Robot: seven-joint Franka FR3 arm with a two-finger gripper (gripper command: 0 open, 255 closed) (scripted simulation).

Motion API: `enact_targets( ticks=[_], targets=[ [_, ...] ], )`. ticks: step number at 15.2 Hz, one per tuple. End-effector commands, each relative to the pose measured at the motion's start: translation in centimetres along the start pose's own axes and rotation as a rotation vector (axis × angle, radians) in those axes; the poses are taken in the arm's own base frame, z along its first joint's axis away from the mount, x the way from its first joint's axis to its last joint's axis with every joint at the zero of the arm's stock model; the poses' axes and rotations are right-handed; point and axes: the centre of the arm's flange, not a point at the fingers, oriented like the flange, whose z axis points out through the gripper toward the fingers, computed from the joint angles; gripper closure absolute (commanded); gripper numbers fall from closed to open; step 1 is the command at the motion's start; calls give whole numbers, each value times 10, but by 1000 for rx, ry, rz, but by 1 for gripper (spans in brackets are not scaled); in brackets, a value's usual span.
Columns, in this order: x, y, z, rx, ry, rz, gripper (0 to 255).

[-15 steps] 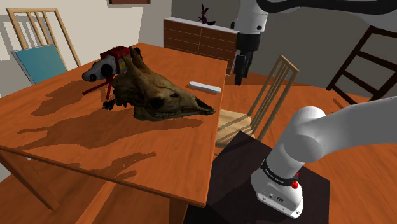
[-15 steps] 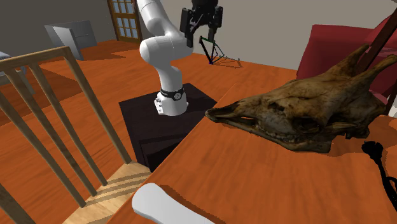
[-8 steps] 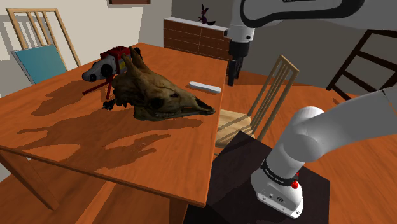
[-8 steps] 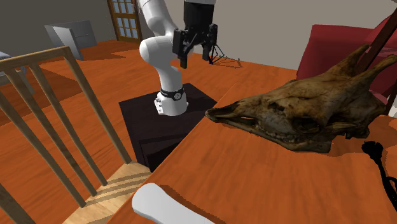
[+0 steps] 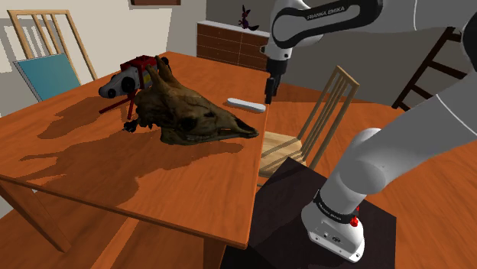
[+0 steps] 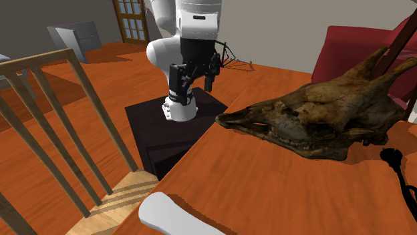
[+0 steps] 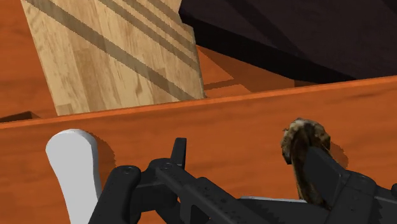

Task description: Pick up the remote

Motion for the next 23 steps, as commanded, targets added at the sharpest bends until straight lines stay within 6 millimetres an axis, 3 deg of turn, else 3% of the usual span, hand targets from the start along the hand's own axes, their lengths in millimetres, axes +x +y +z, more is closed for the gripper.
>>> enact_targets(
  ticks=[1, 20, 23],
  targets=[
    [14, 20, 10, -5, 9, -15, 0],
    [148, 197, 104, -33, 82, -151, 0],
    [150, 197, 119, -33, 82, -151, 0]
  ],
)
